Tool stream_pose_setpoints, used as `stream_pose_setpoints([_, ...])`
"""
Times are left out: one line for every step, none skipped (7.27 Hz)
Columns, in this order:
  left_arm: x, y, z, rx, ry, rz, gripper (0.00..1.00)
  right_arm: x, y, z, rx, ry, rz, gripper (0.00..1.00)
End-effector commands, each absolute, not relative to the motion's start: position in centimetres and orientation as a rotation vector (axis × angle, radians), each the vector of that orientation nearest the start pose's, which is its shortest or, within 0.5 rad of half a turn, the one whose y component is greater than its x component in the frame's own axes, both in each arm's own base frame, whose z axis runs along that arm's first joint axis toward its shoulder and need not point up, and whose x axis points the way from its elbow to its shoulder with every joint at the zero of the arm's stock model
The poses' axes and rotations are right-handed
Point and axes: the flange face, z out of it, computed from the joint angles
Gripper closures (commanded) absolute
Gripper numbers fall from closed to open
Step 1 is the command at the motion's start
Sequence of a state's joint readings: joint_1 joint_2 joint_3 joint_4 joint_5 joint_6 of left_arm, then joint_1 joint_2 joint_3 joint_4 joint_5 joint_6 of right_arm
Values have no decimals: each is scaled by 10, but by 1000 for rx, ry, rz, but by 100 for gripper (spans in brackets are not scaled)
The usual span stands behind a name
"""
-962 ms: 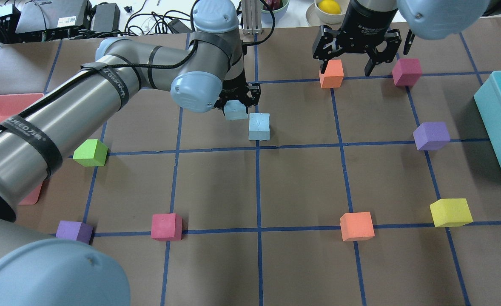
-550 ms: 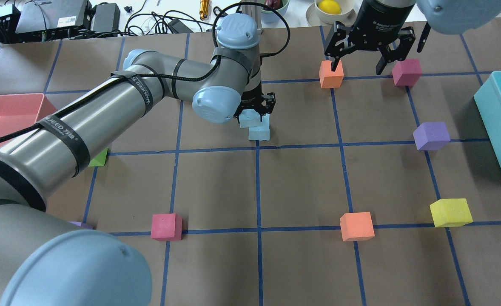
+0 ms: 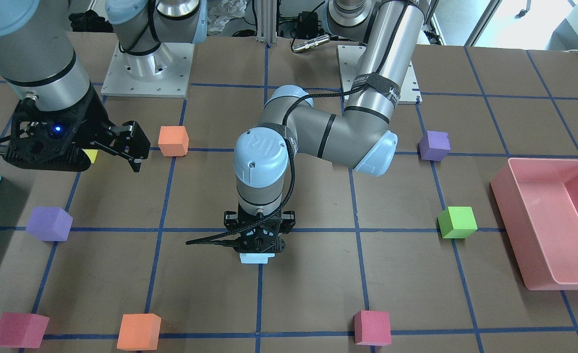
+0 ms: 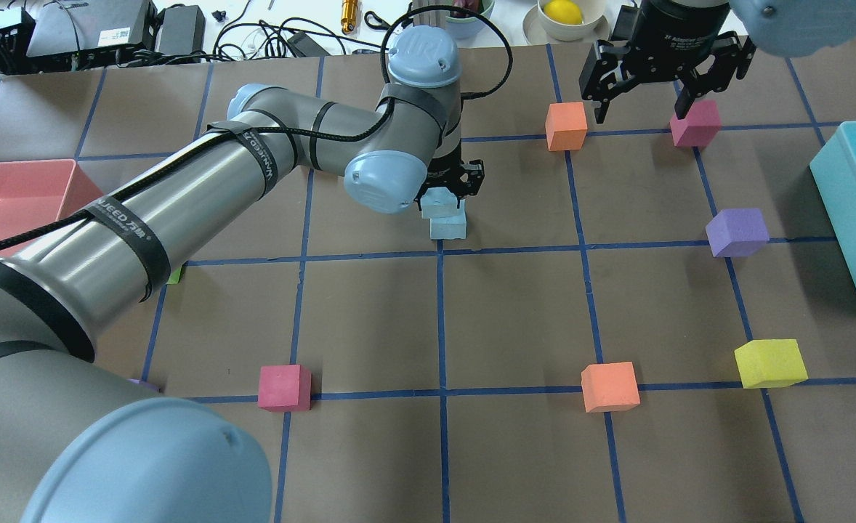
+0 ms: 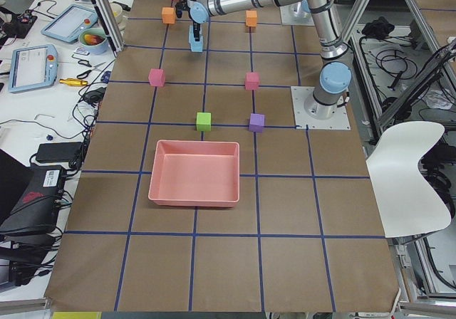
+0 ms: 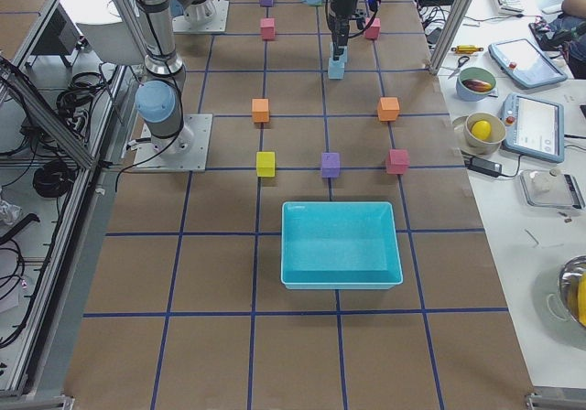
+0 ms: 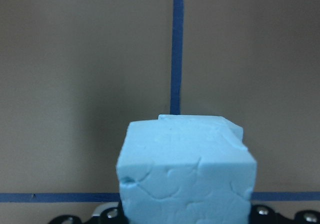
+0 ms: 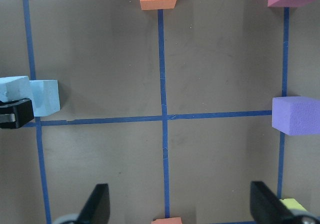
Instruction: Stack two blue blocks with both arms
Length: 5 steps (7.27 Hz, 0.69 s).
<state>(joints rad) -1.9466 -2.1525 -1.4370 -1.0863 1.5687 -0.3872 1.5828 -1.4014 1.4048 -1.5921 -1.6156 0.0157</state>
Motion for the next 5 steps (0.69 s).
stream_pose_setpoints([-385,-588,250,-2,3155,-41,100,135,-562,484,-14,3190,-32,0])
stream_pose_setpoints([-390,-586,247,7,3156,-35,100,135,-562,485,-14,3186,-37,0])
stream_pose_setpoints([-391,-584,245,12,3155,-28,100,140,-558,492,-17,3149,-55,0])
stream_pose_setpoints([-391,-584,242,34,3144,-24,82,140,-555,495,-12,3138,-55,0])
stream_pose_setpoints([-391,-585,240,81,3139,-32,7,141,-550,496,-15,3134,-29,0])
